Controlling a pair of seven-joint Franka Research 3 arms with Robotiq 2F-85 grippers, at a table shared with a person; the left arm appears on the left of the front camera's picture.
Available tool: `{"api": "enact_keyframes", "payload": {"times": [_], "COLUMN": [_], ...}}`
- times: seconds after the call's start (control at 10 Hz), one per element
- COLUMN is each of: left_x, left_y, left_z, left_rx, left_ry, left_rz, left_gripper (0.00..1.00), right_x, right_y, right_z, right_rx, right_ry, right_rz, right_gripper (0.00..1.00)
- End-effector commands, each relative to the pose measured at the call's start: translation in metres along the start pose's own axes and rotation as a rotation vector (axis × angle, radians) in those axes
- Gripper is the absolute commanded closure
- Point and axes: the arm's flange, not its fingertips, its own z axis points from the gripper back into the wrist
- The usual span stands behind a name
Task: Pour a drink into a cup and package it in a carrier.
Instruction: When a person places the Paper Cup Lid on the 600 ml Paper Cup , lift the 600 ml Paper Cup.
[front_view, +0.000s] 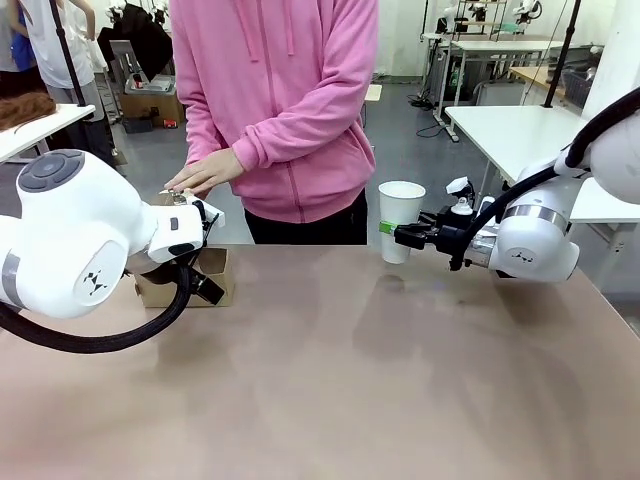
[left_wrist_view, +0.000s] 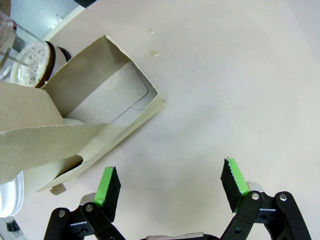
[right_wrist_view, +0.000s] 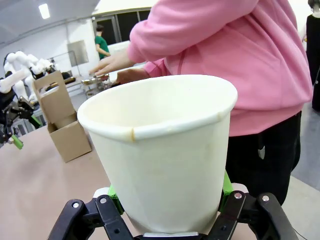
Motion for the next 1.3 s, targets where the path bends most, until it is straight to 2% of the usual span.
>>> {"api": "enact_keyframes", "payload": {"times": [0.0,1.2], "left_x": [-0.0001,-0.0001], "left_y": [0.0004,0.0004], "left_z": [0.0005,0.0005], "left_rx": [-0.002,-0.002], "left_ry": [-0.001,-0.001], "left_rz": [0.002,0.002], "left_gripper": [0.0,0.0], "right_x": [0.0012,0.0012], "right_y": [0.0014,0.0014], "right_z": [-0.0025,-0.0025], "right_rx": [-0.009,-0.009], "right_ry": [0.011,0.011], "right_rz": [0.005,0.005], "right_gripper": [0.2,0.2]}}
